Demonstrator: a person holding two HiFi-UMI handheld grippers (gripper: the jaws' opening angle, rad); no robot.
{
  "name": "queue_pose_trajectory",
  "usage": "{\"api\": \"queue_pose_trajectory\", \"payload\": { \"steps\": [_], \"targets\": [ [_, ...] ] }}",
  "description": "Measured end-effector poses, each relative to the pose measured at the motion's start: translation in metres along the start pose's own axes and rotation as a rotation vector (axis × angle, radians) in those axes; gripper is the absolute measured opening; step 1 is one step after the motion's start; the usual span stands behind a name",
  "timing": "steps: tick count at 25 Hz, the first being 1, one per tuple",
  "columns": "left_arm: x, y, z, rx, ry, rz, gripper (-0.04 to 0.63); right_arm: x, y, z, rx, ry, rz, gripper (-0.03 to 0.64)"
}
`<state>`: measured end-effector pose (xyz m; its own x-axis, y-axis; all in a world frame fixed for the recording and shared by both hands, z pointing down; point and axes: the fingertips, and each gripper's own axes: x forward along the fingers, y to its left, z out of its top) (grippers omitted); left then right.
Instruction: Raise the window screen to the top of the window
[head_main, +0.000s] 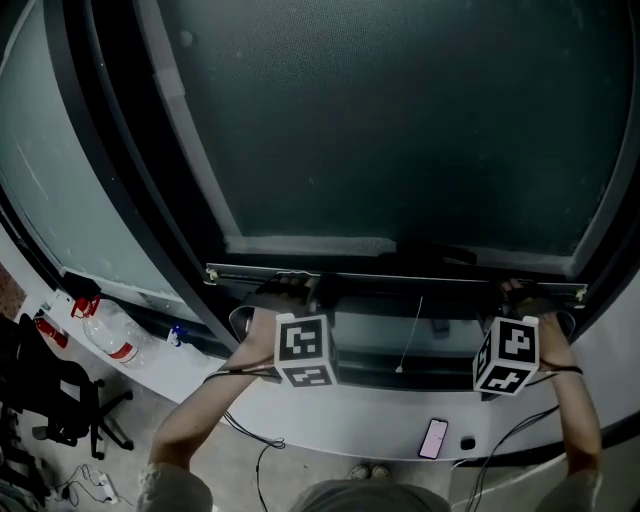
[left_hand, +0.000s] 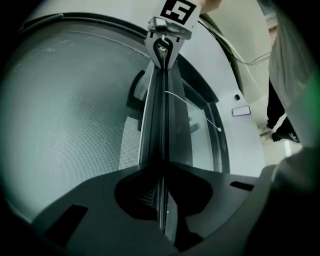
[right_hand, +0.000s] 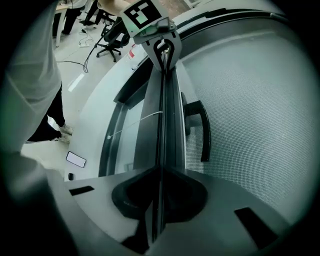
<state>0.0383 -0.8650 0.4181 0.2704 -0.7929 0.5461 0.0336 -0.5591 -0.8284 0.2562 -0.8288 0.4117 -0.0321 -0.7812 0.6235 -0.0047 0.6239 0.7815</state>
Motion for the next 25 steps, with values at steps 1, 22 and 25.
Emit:
{"api": "queue_pose_trajectory", "payload": {
  "steps": [1,22,25],
  "targets": [
    [0.000,0.000,0.001,0.021,0.028,0.013,0.038,0.000,0.000,0.000,-0.006,0.013,-0.007,0.031],
    [0.005,-0.010,0.005,-0.057,0.035,-0.502,0.018,-0.002,-0.002,0.008,0.105,-0.027,0.416,0.018],
    [0.001,-0.010,0.001,-0.001,0.080,-0.432,0.018,-0.006,-0.002,0.009,0.062,-0.003,0.349,0.018]
  ]
}}
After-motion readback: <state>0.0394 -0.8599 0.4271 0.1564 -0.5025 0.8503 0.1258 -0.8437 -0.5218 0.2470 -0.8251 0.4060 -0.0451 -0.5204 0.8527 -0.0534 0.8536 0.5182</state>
